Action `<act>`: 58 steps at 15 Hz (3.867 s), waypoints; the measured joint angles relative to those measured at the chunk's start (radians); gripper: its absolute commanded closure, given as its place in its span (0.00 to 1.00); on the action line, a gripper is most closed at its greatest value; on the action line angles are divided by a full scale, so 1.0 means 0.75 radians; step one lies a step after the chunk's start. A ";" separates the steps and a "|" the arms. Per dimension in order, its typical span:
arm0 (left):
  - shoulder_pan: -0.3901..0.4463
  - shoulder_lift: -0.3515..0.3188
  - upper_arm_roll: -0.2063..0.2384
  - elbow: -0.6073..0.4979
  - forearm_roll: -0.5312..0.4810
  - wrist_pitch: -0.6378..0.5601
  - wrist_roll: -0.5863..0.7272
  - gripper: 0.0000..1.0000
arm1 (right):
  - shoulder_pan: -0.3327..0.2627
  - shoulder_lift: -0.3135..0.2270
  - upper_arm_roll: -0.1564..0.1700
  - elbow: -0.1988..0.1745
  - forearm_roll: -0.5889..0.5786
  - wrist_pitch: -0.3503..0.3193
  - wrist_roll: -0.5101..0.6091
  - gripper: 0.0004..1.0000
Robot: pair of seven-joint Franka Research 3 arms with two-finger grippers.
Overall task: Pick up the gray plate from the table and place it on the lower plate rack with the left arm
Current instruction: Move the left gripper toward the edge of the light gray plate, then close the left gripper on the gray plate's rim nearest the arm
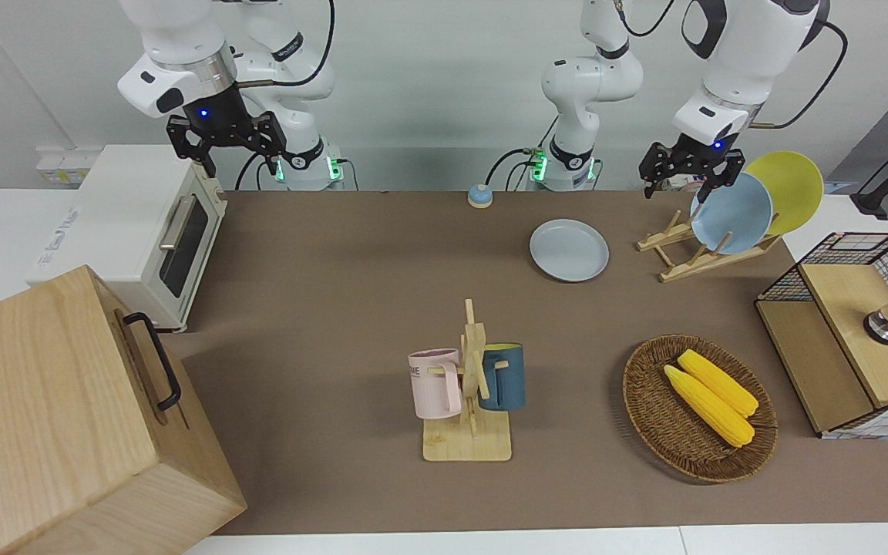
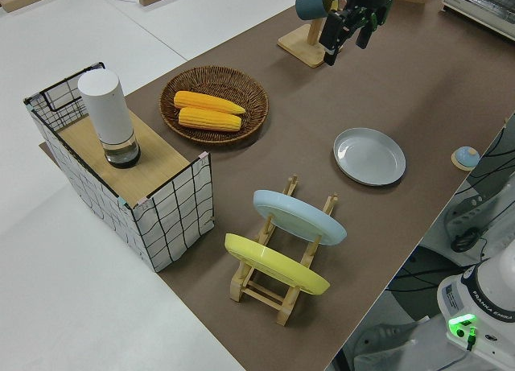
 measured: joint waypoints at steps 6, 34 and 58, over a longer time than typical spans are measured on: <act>0.002 -0.018 0.002 -0.049 0.000 -0.006 -0.001 0.00 | 0.000 0.000 0.000 0.000 0.000 0.000 0.000 0.01; -0.001 -0.232 -0.014 -0.744 -0.038 0.418 -0.088 0.01 | 0.000 0.000 0.000 0.000 0.000 0.000 0.000 0.01; -0.011 -0.077 -0.046 -1.066 -0.045 1.001 -0.148 0.01 | 0.000 0.000 0.000 0.000 0.000 0.000 0.000 0.01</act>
